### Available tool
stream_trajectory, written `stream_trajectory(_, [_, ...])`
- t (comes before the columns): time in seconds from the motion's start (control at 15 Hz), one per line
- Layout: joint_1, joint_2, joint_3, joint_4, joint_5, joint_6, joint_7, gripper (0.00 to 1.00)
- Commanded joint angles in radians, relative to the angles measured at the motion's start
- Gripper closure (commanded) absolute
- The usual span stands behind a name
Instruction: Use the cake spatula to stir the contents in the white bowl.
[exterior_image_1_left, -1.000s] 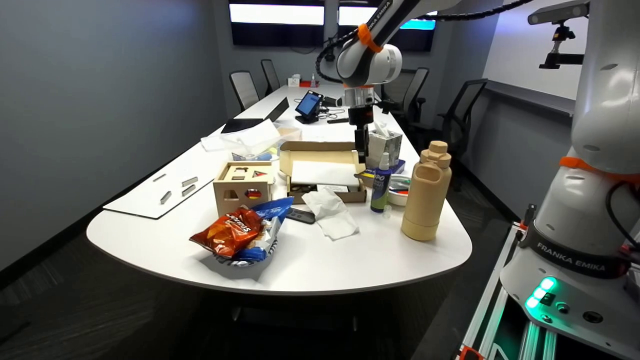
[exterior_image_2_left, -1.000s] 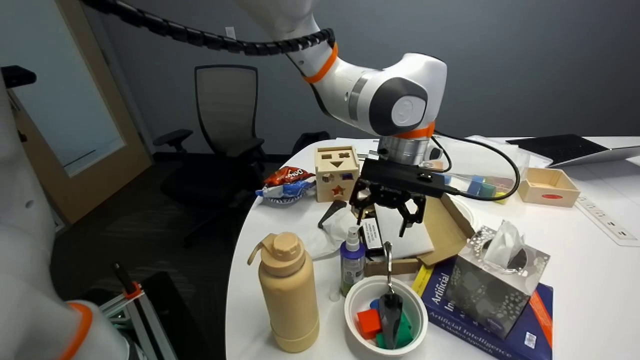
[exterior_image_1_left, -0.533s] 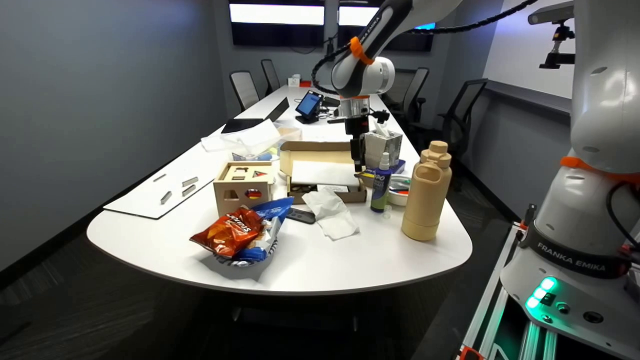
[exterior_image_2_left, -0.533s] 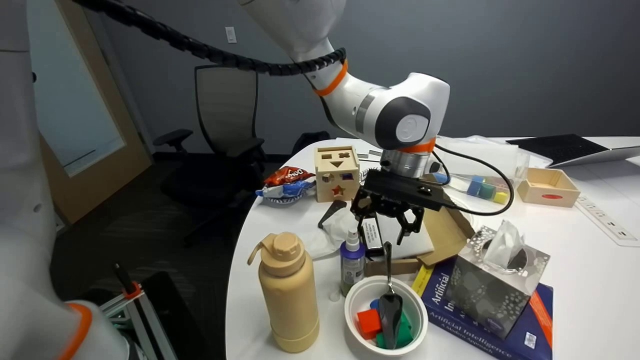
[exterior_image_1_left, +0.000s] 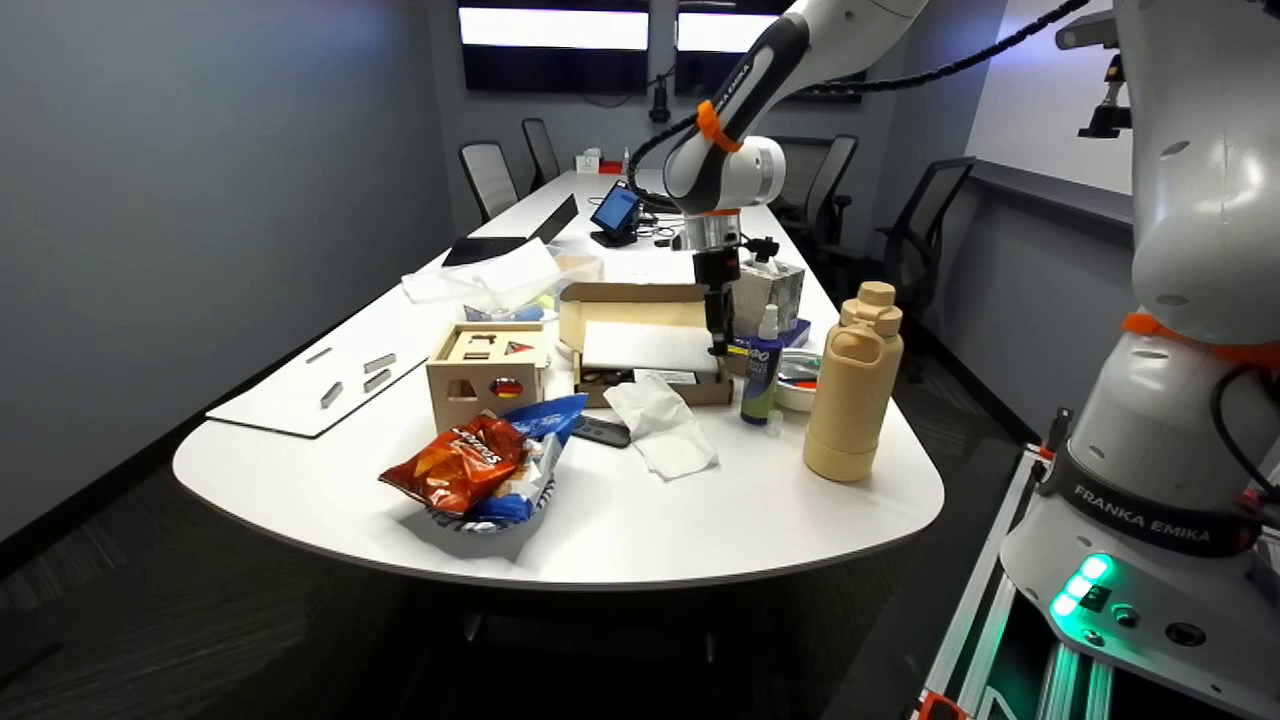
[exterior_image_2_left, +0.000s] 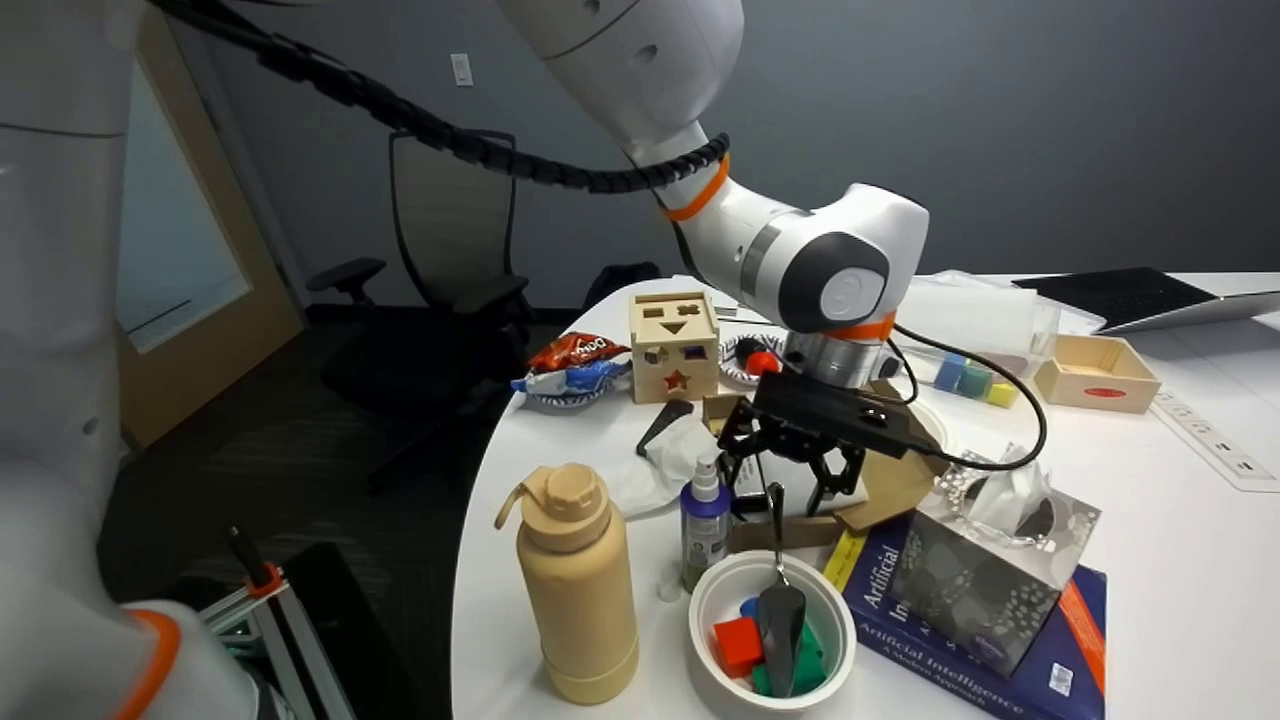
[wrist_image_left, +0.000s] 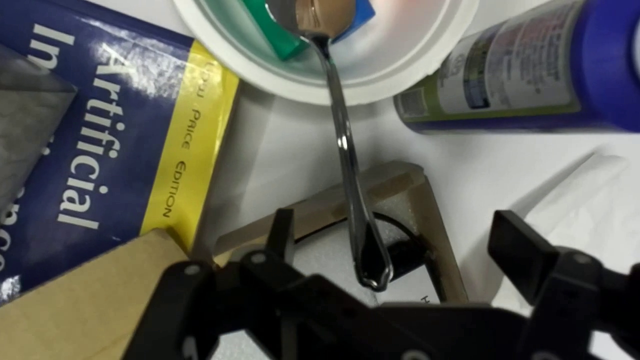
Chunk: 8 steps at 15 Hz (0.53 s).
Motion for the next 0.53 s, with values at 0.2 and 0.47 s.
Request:
stream_trajectory(0.2, [-0.036,0.068,0.029,0.072,0.028,-0.046,-0.048,0.00])
stream_trajectory(0.47, [-0.042,0.090,0.036,0.091,0.033,-0.063,-0.056,0.00])
